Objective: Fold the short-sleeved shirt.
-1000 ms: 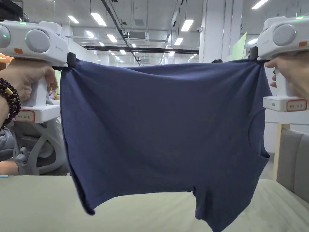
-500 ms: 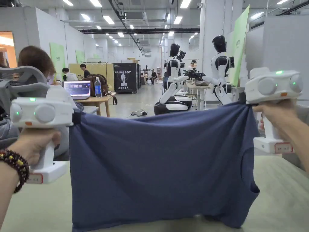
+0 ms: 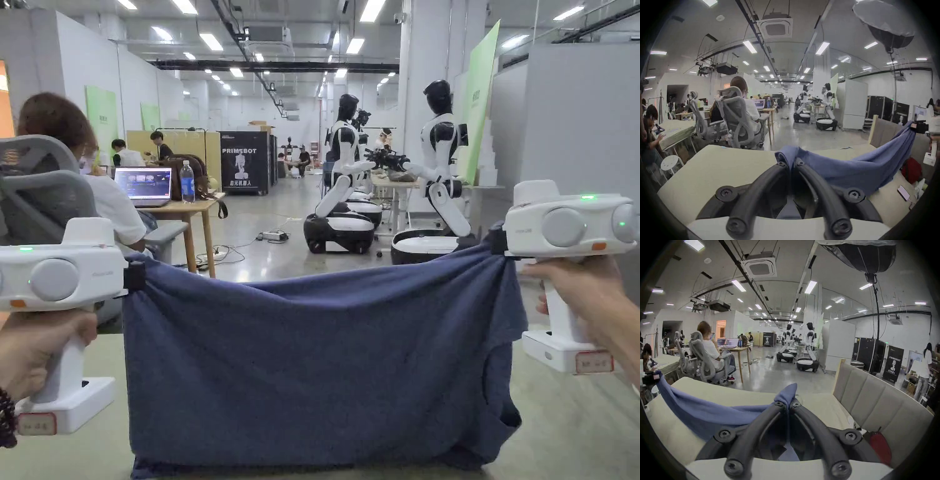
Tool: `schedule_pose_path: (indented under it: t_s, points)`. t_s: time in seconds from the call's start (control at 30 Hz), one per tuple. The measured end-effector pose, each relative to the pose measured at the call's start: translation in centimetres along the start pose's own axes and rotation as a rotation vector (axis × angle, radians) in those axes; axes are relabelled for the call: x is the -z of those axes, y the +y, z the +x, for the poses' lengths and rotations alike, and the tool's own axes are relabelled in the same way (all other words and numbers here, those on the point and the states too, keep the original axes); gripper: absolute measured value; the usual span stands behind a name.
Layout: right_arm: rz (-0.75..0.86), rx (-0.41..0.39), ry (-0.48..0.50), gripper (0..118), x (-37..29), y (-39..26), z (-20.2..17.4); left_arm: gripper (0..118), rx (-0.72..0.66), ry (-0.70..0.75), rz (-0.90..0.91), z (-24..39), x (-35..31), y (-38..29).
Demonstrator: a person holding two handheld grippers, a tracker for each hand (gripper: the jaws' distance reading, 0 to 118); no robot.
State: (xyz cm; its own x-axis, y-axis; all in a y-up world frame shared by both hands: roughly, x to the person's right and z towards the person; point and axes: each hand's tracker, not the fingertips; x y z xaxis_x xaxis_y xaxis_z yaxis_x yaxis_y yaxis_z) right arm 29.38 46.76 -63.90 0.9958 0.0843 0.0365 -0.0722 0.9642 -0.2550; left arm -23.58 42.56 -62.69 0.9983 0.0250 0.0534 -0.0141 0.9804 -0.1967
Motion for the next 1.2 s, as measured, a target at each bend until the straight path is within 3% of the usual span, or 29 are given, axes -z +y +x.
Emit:
schedule_pose_path:
  t_s: [0.17, 0.33, 0.47, 0.63, 0.83, 0.97, 1.03, 1.07, 1.1, 1.13, 1.17, 1.2]
  points:
    - [-0.005, -0.050, 0.062, 2, -10.6, -6.5, 0.7, 3, 0.051, -0.081, 0.008, -0.2, -10.7, -6.0]
    - [-0.090, -0.045, 0.124, 2, -20.1, -16.0, 1.1, 4, 0.073, -0.113, -0.038, -0.2, -21.1, -15.8]
    - [-0.262, -0.160, 0.144, 2, -25.0, -23.9, 0.3, 4, 0.060, -0.139, -0.176, -0.9, -26.5, -23.3]
    - [-0.445, -0.144, 0.192, 2, -26.4, -33.0, -0.5, 3, 0.068, -0.139, -0.274, -1.2, -29.5, -30.2]
    - [-0.606, -0.117, 0.143, 2, -24.4, -40.9, -0.2, 3, 0.015, -0.108, -0.364, -2.9, -29.0, -35.2]
    - [-0.576, -0.061, 0.157, 2, -24.2, -41.5, 0.6, 3, 0.000, -0.093, -0.379, -2.5, -28.4, -36.8]
    - [-0.560, -0.027, 0.174, 9, -24.2, -41.2, 1.0, 4, -0.007, -0.086, -0.376, -2.0, -28.5, -36.5]
    - [-0.533, -0.014, 0.182, 26, -24.8, -40.9, 1.5, 12, -0.020, -0.084, -0.367, -2.1, -28.5, -36.2]
    - [-0.519, -0.005, 0.169, 55, -25.1, -40.4, 1.7, 33, -0.022, -0.084, -0.367, -2.2, -28.5, -35.8]
    - [-0.501, 0.013, 0.168, 89, -25.6, -39.8, 1.9, 69, -0.019, -0.086, -0.365, -2.2, -28.5, -35.2]
    - [-0.465, 0.035, 0.178, 118, -26.1, -39.2, 2.1, 118, -0.010, -0.087, -0.359, -1.4, -29.2, -34.2]
    - [-0.395, 0.067, 0.182, 114, -27.5, -38.3, 2.1, 114, -0.013, -0.111, -0.272, -1.6, -30.4, -33.5]
